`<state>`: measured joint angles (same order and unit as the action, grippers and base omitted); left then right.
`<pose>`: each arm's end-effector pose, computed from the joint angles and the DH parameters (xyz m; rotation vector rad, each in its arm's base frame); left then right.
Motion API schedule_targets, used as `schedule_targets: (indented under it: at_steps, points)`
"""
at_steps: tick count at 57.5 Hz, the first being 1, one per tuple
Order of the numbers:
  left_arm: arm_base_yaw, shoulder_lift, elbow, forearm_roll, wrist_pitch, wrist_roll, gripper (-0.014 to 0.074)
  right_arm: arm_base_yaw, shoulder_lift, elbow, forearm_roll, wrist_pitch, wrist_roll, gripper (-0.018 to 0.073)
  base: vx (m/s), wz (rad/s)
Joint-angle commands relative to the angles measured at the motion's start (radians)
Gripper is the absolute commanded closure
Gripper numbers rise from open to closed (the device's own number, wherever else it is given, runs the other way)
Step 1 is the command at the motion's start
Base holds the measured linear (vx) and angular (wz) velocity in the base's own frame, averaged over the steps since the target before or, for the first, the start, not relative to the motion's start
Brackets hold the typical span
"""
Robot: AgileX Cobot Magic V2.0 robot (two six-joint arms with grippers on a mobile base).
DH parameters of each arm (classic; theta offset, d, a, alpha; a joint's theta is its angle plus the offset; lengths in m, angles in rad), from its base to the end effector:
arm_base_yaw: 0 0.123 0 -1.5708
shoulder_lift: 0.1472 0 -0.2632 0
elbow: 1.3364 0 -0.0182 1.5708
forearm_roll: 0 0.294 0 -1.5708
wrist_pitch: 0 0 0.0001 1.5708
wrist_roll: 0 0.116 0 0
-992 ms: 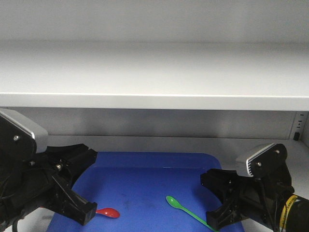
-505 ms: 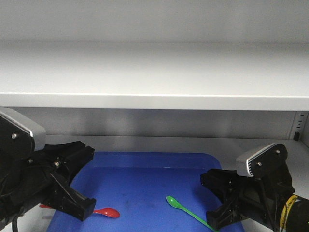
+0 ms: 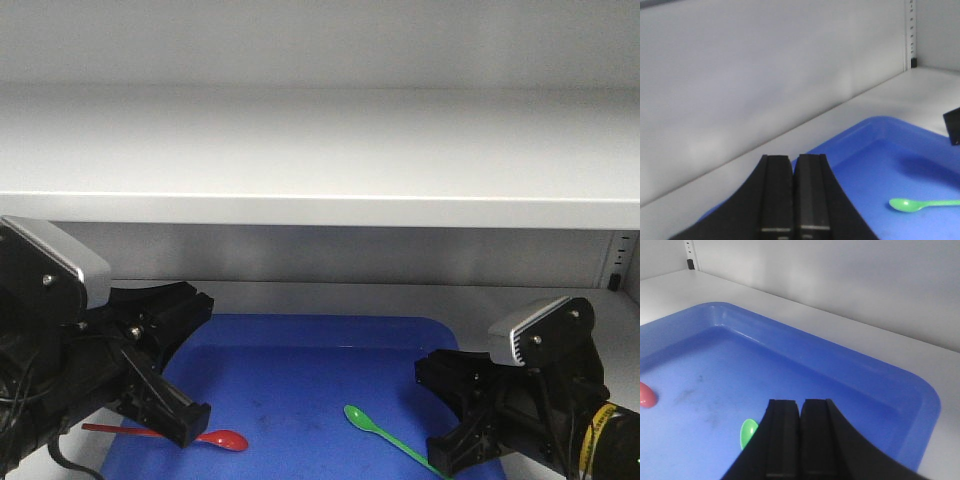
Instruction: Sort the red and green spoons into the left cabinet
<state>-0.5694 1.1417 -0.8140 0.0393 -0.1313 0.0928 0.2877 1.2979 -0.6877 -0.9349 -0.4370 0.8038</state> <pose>0.2793 -0.1795 0.3107 0.5844 1.5868 -0.3333 0.3114 0.1333 0.2257 -0.5774 1.7386 0.4604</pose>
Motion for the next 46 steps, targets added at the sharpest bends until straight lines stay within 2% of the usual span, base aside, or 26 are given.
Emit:
schedule_targets:
  at_steps: [1, 11, 23, 29, 40, 46]
  points:
    - [0.018, -0.019, -0.037, 0.061, -0.058, -0.082, 0.0603, 0.000, -0.028, -0.030, 0.017, -0.053, -0.003, 0.0564, 0.00, 0.00]
    - [0.072, -0.077, -0.015, 0.061, -0.014, -0.046, 0.0603, 0.000, -0.028, -0.030, 0.017, -0.054, -0.003, 0.0564, 0.00, 0.00]
    - [0.195, -0.286, 0.117, 0.059, -0.004, -0.047, 0.0603, 0.000, -0.028, -0.030, 0.017, -0.053, -0.003, 0.0564, 0.00, 0.00]
    - [0.241, -0.434, 0.220, 0.052, -0.003, -0.048, 0.0603, 0.000, -0.028, -0.030, 0.017, -0.053, -0.003, 0.0564, 0.00, 0.00]
    - [0.330, -0.742, 0.482, -0.039, -0.002, -0.048, 0.0603, 0.000, -0.028, -0.030, 0.017, -0.053, -0.003, 0.0564, 0.00, 0.00]
    - [0.354, -0.900, 0.622, -0.071, 0.001, -0.046, 0.0603, 0.000, -0.028, -0.030, 0.017, -0.053, -0.003, 0.0564, 0.00, 0.00]
